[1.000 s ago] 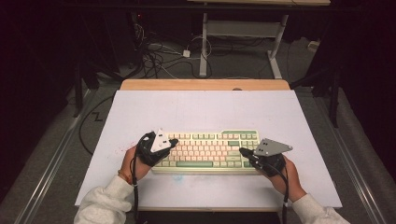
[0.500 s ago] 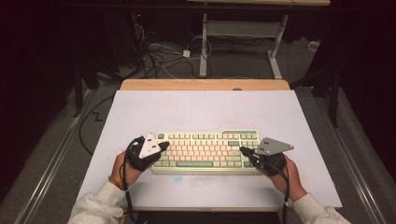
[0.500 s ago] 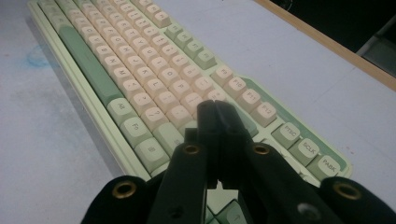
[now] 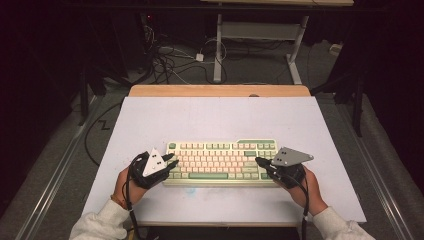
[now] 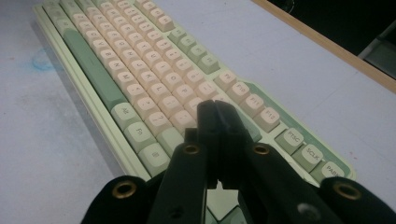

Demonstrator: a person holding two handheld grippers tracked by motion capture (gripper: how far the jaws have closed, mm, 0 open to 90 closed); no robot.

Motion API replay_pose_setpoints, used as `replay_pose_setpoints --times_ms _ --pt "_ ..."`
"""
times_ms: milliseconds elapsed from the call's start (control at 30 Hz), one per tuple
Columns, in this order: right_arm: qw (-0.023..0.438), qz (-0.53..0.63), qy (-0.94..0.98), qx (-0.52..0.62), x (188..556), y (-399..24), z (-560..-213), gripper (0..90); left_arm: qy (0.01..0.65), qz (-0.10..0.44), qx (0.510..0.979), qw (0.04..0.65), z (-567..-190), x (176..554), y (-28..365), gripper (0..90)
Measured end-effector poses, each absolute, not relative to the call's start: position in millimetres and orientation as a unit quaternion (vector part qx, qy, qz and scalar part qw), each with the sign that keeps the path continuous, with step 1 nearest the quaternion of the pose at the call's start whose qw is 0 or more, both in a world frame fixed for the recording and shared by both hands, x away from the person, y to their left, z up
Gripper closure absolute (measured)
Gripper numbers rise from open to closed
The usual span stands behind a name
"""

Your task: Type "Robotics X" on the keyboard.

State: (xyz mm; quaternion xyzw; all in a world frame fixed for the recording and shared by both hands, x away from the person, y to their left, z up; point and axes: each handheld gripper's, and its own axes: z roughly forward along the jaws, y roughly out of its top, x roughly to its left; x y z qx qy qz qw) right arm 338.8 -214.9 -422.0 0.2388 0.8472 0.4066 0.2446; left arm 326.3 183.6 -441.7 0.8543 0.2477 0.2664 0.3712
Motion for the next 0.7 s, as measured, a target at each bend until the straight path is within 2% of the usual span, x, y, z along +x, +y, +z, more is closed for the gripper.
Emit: replay_pose_setpoints --times_ms 67,133,233,300,367,700 --pt "0.244 0.408 0.847 0.238 339.2 -214.2 -421.6 90.0 0.250 0.274 0.852 0.369 -444.0 324.5 182.9 46.4" --pt "0.243 0.409 0.847 0.237 339.5 -212.8 -421.1 90.0 0.252 0.268 0.849 0.379 -445.7 323.0 184.0 37.1" --pt "0.241 0.409 0.848 0.236 340.2 -210.5 -421.4 90.0 0.260 0.273 0.844 0.380 -447.9 320.9 184.8 28.5" --pt "0.240 0.408 0.849 0.235 341.0 -208.3 -421.6 90.0 0.265 0.276 0.842 0.380 -450.1 319.3 185.3 28.2" --pt "0.240 0.409 0.849 0.233 342.2 -205.9 -421.3 90.0 0.271 0.285 0.839 0.375 -452.5 317.2 184.9 18.8" --pt "0.235 0.405 0.854 0.228 350.5 -195.9 -422.9 90.0 0.269 0.294 0.839 0.370 -463.4 307.2 185.8 18.6"
